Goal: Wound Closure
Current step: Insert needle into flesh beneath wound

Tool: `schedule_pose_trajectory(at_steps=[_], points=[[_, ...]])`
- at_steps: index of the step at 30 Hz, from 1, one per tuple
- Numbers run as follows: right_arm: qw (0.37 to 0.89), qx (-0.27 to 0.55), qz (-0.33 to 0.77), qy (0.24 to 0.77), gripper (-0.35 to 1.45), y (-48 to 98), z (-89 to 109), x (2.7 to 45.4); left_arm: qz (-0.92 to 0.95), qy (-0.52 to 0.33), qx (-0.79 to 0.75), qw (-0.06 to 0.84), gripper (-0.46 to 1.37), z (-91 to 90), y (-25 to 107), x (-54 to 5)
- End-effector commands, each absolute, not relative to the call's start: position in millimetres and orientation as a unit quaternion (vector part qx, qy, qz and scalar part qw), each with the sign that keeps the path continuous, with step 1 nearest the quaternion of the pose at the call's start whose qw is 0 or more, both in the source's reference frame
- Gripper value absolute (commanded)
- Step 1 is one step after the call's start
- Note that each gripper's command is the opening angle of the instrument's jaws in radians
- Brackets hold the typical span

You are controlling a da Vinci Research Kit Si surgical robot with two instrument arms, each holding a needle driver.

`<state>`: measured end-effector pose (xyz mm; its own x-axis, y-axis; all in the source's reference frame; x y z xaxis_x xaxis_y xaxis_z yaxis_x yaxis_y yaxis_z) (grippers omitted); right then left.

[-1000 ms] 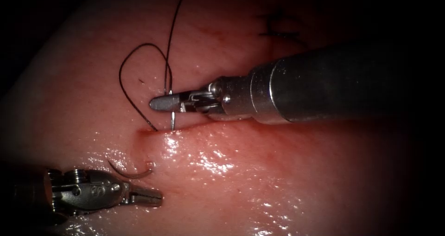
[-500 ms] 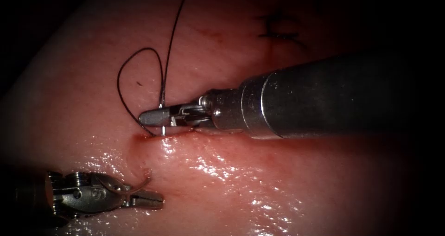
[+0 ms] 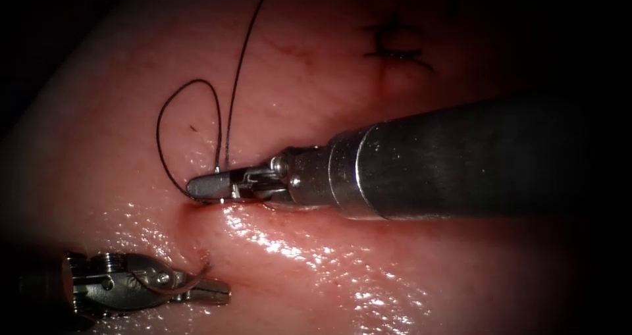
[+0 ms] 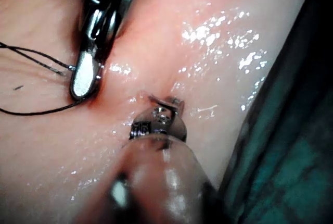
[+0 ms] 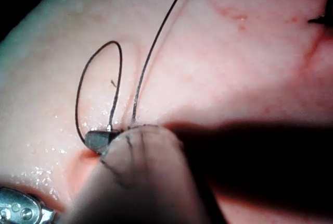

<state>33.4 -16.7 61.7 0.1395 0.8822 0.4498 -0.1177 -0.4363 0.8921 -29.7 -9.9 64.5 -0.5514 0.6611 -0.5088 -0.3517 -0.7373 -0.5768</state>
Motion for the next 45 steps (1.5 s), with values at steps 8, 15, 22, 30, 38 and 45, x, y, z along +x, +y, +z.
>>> schedule_pose_trajectory(at_steps=[8,15,22,30,38,45], points=[[0.464,0.636,0.527,0.321,-0.35,-17.3,60.3,32.7,0.855,-0.213,-0.371,0.294,-0.35,64.4,-10.0,-29.5],[0.480,0.654,0.493,0.315,-0.35,-17.9,59.5,32.7,0.855,-0.213,-0.371,0.295,-0.35,64.2,-10.0,-29.5],[0.483,0.659,0.484,0.315,-0.35,-17.8,59.8,32.6,0.854,-0.213,-0.371,0.294,-0.35,64.2,-9.9,-29.5],[0.501,0.605,0.493,0.373,0.35,-16.5,60.7,32.4,0.855,-0.214,-0.371,0.294,-0.35,64.1,-10.0,-29.5],[0.506,0.548,0.499,0.440,1.13,-13.4,62.8,31.5,0.855,-0.214,-0.371,0.293,-0.35,64.0,-10.2,-29.1],[0.522,0.514,0.501,0.462,1.14,-10.4,64.8,30.2,0.855,-0.214,-0.371,0.292,-0.35,64.0,-10.3,-28.9]])
